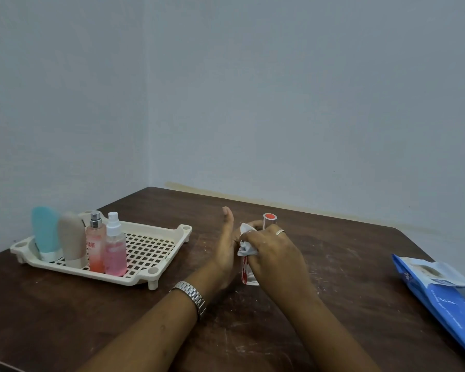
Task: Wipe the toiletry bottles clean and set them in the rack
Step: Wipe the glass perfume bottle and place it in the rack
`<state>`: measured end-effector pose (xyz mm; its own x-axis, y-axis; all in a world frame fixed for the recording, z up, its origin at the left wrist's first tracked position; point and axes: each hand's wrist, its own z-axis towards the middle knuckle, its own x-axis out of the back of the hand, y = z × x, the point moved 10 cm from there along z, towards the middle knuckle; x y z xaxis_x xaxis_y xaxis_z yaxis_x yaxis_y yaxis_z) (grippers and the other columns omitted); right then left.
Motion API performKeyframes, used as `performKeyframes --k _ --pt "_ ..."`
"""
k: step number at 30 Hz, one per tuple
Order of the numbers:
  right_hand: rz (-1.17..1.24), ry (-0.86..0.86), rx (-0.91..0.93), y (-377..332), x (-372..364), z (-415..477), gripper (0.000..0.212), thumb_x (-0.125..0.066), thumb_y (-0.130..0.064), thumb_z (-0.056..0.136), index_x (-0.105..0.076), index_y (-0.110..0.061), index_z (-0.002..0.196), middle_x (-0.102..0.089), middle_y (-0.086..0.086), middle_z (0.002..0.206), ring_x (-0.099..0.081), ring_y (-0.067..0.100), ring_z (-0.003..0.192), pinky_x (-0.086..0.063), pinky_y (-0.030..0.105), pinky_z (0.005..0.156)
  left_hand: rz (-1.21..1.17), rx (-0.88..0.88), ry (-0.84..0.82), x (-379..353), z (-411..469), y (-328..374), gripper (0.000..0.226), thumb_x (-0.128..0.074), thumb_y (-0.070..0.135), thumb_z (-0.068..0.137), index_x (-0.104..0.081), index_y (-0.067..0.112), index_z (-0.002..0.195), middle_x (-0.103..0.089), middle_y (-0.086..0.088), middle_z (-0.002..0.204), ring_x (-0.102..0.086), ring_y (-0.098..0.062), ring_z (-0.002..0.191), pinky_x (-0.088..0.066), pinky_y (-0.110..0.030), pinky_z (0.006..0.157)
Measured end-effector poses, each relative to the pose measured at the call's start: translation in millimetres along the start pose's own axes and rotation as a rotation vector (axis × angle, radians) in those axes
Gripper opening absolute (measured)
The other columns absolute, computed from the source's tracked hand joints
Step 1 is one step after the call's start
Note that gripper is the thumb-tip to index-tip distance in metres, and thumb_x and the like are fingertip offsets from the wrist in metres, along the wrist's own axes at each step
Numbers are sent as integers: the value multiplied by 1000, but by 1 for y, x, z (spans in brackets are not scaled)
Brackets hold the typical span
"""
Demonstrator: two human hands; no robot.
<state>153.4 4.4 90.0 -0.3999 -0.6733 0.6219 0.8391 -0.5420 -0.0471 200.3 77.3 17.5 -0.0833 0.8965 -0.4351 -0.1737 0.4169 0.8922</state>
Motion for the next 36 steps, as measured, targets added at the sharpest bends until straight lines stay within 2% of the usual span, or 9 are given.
performKeyframes --k 3,7,13,18,21,24,27,32,36 --pt "-92 10 -24 3 1 -1 20 -79 -15 66 -68 -21 81 -67 -7 70 -57 14 68 -45 20 46 -11 -1 8 4 3 -3 86 -22 78 72 -71 10 89 -70 -13 83 -66 -25 86 -50 -39 86" --pt "-107 23 -42 6 -2 -2 15 -76 -13 70 -66 -18 79 -64 -6 68 -54 14 66 -41 19 46 -20 7 8 8 8 -7 93 -31 83 66 -67 7 106 -70 -16 98 -62 -30 102 -43 -44 100" --pt "72 0 45 -2 -2 1 19 -73 -1 69 -64 -14 79 -66 0 73 -54 15 65 -36 18 54 -8 -40 -25 5 10 -3 90 -30 80 73 -63 6 112 -64 -19 106 -60 -29 104 -42 -45 100" --pt "137 -3 113 -2 6 3 22 -71 -1 69 -65 -16 84 -65 -2 78 -54 13 70 -36 13 64 64 -112 -30 3 8 4 65 -44 69 77 -69 10 91 -64 -15 88 -60 -24 90 -45 -38 90" --pt "235 108 125 7 28 7 21 -67 3 70 -65 -13 84 -65 -3 81 -55 14 74 -42 21 70 138 -129 -34 1 9 3 53 -44 60 84 -76 18 78 -70 -7 81 -66 -17 84 -49 -29 81" --pt "267 261 31 31 48 9 20 -63 4 72 -67 -10 86 -64 -3 85 -55 7 79 -42 14 73 256 -184 -53 -3 7 8 51 -50 60 88 -70 18 107 -68 -15 112 -62 -32 110 -48 -46 97" --pt "366 295 -128 60 45 7 20 -65 5 75 -66 -12 85 -58 -12 83 -53 -1 79 -39 6 67 347 -211 -43 -4 7 10 45 -63 55 83 -65 16 106 -67 -13 108 -63 -33 103 -49 -51 95" --pt "510 279 -335 79 29 -2 21 -62 -35 84 -49 -36 67 -52 -12 66 -53 -2 66 -35 8 53 404 -220 -52 -4 8 8 38 -49 40 92 -59 14 117 -66 -10 116 -64 -26 106 -52 -41 93" --pt "692 203 -376 82 19 -1 23 -48 -41 89 -64 -27 82 -62 -7 76 -59 1 72 -42 10 57 394 -224 -45 -3 7 9 32 -46 32 97 -58 21 125 -64 -7 123 -63 -23 111 -52 -41 95"
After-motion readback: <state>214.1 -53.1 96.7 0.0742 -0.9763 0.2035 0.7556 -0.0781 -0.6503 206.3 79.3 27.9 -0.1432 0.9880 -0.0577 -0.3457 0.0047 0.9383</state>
